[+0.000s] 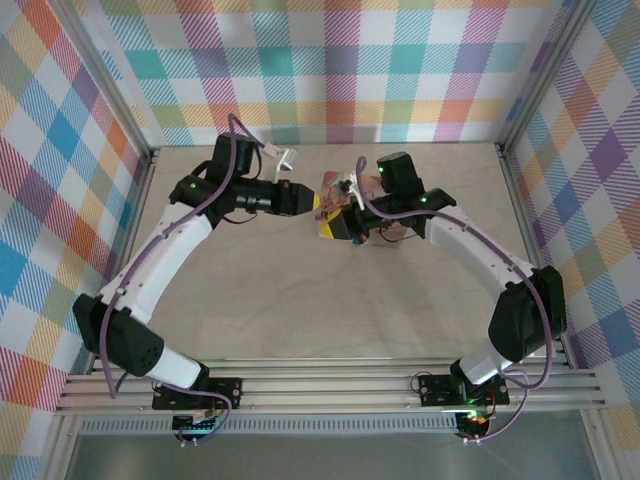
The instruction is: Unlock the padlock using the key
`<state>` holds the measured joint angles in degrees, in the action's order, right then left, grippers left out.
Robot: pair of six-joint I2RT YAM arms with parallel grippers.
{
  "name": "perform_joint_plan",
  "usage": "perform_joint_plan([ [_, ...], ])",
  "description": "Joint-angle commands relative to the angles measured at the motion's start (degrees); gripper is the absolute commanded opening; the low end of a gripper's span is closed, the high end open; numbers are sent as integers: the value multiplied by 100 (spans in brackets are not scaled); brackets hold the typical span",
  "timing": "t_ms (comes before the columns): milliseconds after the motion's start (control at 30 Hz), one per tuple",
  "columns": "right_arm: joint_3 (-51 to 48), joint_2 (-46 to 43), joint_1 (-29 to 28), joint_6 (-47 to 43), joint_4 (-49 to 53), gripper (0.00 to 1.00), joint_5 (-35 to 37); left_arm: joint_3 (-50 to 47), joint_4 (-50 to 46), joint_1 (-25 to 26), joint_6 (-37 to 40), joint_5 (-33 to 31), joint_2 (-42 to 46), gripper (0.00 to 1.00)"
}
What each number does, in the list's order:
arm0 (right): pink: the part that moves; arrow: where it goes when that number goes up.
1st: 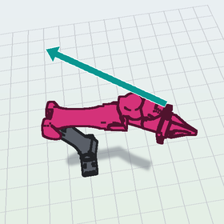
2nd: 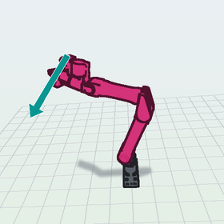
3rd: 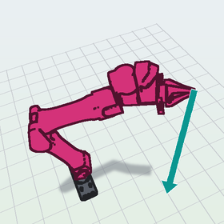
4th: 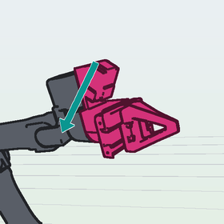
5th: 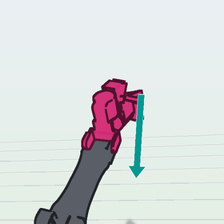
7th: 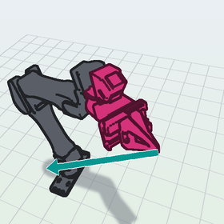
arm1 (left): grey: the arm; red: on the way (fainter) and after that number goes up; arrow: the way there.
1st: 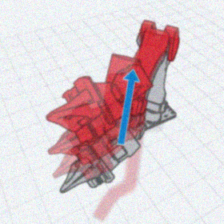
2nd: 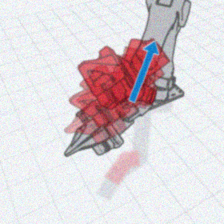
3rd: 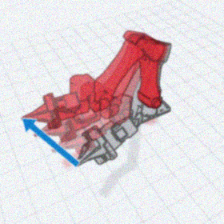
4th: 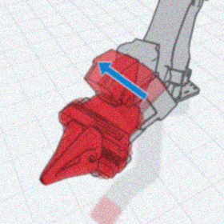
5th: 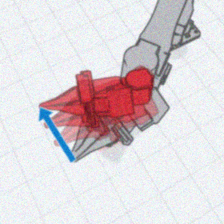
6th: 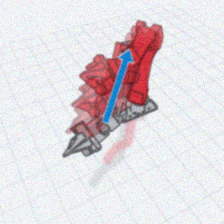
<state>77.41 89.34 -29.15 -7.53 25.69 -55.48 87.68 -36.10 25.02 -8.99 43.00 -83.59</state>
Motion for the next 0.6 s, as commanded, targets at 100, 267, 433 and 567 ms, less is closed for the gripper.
perform_joint_plan([
  [100,251,79,36,-486,790,0,-526,-396,495,104,1326,837,525,42],
  [267,301,99,32,-595,1034,0,-605,-205,11,204,1484,843,259,43],
  [433,257,119,32,-584,1078,0,-700,-86,-101,292,1472,855,-53,41],
  [567,260,125,24,-581,1088,0,-704,44,-256,318,1449,978,-290,40],
])
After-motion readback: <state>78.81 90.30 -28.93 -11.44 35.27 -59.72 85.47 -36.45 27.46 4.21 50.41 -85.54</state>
